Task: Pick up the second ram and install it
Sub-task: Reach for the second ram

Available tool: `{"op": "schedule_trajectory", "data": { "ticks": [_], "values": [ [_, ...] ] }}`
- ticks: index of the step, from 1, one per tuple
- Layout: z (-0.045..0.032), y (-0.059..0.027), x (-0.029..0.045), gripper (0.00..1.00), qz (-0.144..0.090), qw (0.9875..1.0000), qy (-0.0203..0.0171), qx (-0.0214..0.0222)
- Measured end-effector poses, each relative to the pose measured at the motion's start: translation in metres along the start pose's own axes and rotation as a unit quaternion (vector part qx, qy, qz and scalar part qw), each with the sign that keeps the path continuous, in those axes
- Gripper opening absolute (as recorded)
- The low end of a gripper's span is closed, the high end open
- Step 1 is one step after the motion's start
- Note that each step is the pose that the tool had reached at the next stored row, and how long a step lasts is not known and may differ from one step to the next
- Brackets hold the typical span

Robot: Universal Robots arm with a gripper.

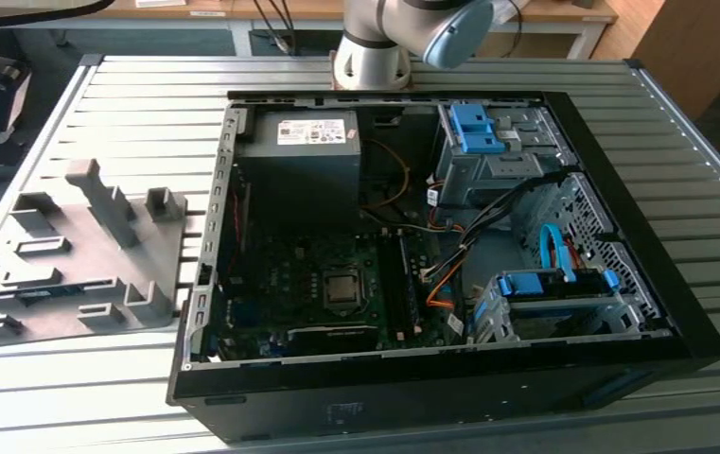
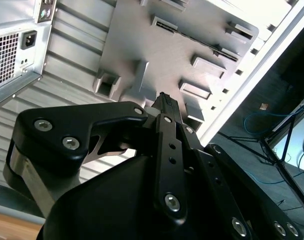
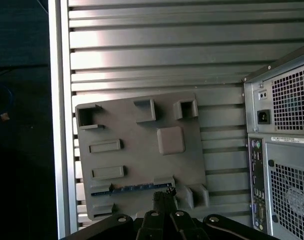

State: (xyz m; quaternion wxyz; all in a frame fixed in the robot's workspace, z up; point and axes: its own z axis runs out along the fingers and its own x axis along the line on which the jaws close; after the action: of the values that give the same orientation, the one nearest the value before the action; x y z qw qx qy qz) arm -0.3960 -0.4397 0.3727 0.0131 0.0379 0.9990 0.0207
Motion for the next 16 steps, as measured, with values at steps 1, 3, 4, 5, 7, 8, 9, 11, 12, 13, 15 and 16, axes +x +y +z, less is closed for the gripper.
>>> {"op": "schedule_trajectory", "data": {
  "ticks": [1,3,4,5,7,8,9,11,12,13,15,16],
  "values": [
    [0.0007,-0.0002,0.0010,0.10,0.000,1.0000,0.0001,0.0000],
    [0.0022,-0.0006,0.0033,0.10,0.000,1.0000,0.0000,0.0000],
    [0.0029,-0.0008,0.0045,0.10,0.000,1.0000,0.0000,0.0000],
    [0.0035,-0.0010,0.0056,0.10,0.000,1.0000,0.0000,0.0000],
    [0.0044,-0.0015,0.0081,0.10,0.000,1.0000,0.0000,0.0000],
    [0.0048,-0.0017,0.0094,0.10,0.000,1.0000,0.0000,0.0000],
    [0.0051,-0.0019,0.0109,0.10,0.000,1.0000,0.0001,0.0000],
    [0.0059,-0.0023,0.0141,0.10,0.000,1.0000,0.0000,0.0000],
    [0.0062,-0.0025,0.0156,0.10,0.000,1.0000,0.0000,0.0000],
    [0.0067,-0.0026,0.0170,0.10,0.000,1.0000,0.0000,0.0000],
    [0.0085,-0.0029,0.0189,0.10,0.000,1.0000,-0.0001,0.0000],
    [0.0097,-0.0030,0.0197,0.10,0.000,1.0000,-0.0001,-0.0001]
  ]
}}
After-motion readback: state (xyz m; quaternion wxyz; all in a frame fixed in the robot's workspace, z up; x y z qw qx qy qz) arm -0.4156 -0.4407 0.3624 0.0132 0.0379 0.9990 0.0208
